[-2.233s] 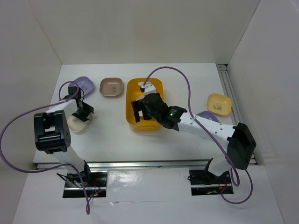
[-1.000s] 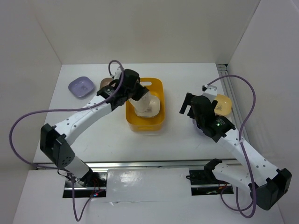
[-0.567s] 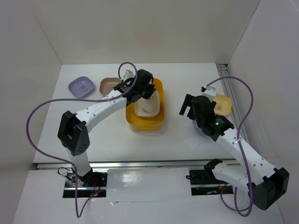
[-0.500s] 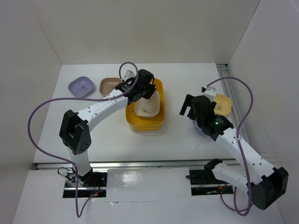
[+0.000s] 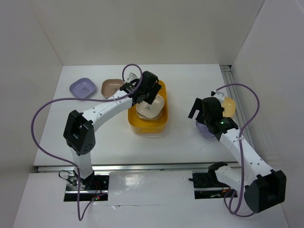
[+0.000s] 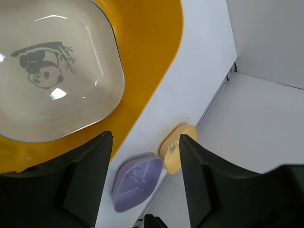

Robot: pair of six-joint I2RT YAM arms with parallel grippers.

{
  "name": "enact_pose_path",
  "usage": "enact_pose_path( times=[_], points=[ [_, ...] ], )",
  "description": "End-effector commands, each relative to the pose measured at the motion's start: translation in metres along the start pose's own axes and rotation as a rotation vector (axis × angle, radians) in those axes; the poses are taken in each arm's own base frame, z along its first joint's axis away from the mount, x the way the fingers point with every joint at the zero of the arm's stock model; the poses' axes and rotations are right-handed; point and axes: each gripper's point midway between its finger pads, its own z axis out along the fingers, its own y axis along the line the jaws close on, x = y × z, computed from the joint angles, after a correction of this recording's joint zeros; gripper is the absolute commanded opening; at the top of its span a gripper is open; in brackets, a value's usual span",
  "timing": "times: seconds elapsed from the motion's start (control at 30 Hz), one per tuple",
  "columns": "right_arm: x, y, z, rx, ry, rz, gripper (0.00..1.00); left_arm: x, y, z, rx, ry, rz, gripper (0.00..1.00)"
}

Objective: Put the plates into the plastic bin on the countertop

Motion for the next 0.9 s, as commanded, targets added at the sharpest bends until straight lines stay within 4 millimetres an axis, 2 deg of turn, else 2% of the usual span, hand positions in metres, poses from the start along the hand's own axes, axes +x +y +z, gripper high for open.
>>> enact_pose_path(
  times=[0.0, 0.03, 0.07, 0.13, 0.27, 0.3, 0.33, 0.37, 0.4, 0.43, 0.47, 0.5, 0.53, 0.57, 0.63, 0.7, 0.77, 0.8, 0.87],
  points=[
    [-0.005, 0.011, 0.004, -0.055, -0.013, 0.009, 1.0, -0.01, -0.01, -0.014, 0.032, -0.03, -0.002, 0.71],
    [-0.007, 0.013, 0.004, -0.06, -0.021, 0.012, 1.0, -0.012, -0.017, -0.02, 0.05, -0.03, 0.002, 0.73],
    [-0.004, 0.011, 0.005, -0.056, -0.014, 0.009, 1.0, -0.016, -0.018, -0.026, 0.053, -0.04, 0.001, 0.81],
    [-0.006, 0.007, 0.006, -0.041, -0.021, 0.001, 1.0, -0.018, -0.024, -0.039, 0.08, -0.058, 0.04, 0.85],
    [0.012, -0.001, 0.026, 0.018, 0.051, -0.026, 1.0, -0.019, -0.041, -0.082, 0.15, -0.08, 0.2, 1.0],
    [0.02, -0.004, 0.03, 0.032, 0.073, -0.034, 1.0, -0.028, -0.042, -0.094, 0.155, -0.103, 0.252, 1.0],
    [0.018, -0.004, 0.034, 0.04, 0.063, -0.033, 1.0, -0.027, -0.042, -0.104, 0.154, -0.107, 0.283, 1.0],
    [0.028, -0.008, 0.038, 0.052, 0.083, -0.04, 1.0, -0.029, -0.032, -0.113, 0.125, -0.129, 0.323, 1.0],
    [0.029, -0.007, 0.043, 0.054, 0.086, -0.041, 1.0, -0.035, -0.031, -0.133, 0.145, -0.142, 0.342, 1.0],
    [0.037, -0.011, 0.046, 0.067, 0.107, -0.049, 1.0, -0.037, -0.026, -0.142, 0.152, -0.148, 0.364, 1.0],
    [0.04, -0.012, 0.049, 0.069, 0.11, -0.05, 1.0, -0.041, -0.009, -0.141, 0.124, -0.16, 0.391, 1.0],
    [0.044, -0.013, 0.054, 0.078, 0.126, -0.055, 1.0, -0.04, -0.001, -0.149, 0.129, -0.153, 0.416, 1.0],
    [0.046, -0.013, 0.058, 0.081, 0.13, -0.057, 1.0, -0.046, 0.001, -0.174, 0.174, -0.153, 0.412, 1.0],
    [0.054, -0.017, 0.061, 0.095, 0.152, -0.065, 1.0, -0.048, 0.021, -0.171, 0.146, -0.149, 0.438, 1.0],
    [0.068, -0.022, 0.07, 0.121, 0.192, -0.067, 1.0, -0.046, 0.033, -0.186, 0.173, -0.137, 0.466, 1.0],
    [0.077, -0.023, 0.078, 0.136, 0.21, -0.082, 0.98, -0.054, 0.055, -0.202, 0.181, -0.142, 0.477, 1.0],
    [0.077, -0.024, 0.083, 0.146, 0.198, -0.074, 0.95, -0.06, 0.065, -0.211, 0.195, -0.145, 0.482, 1.0],
    [0.083, -0.027, 0.086, 0.155, 0.213, -0.079, 0.93, -0.067, 0.073, -0.217, 0.198, -0.161, 0.477, 1.0],
    [0.085, -0.029, 0.089, 0.168, 0.213, -0.083, 0.83, -0.074, 0.086, -0.222, 0.17, -0.174, 0.489, 1.0]
  ],
)
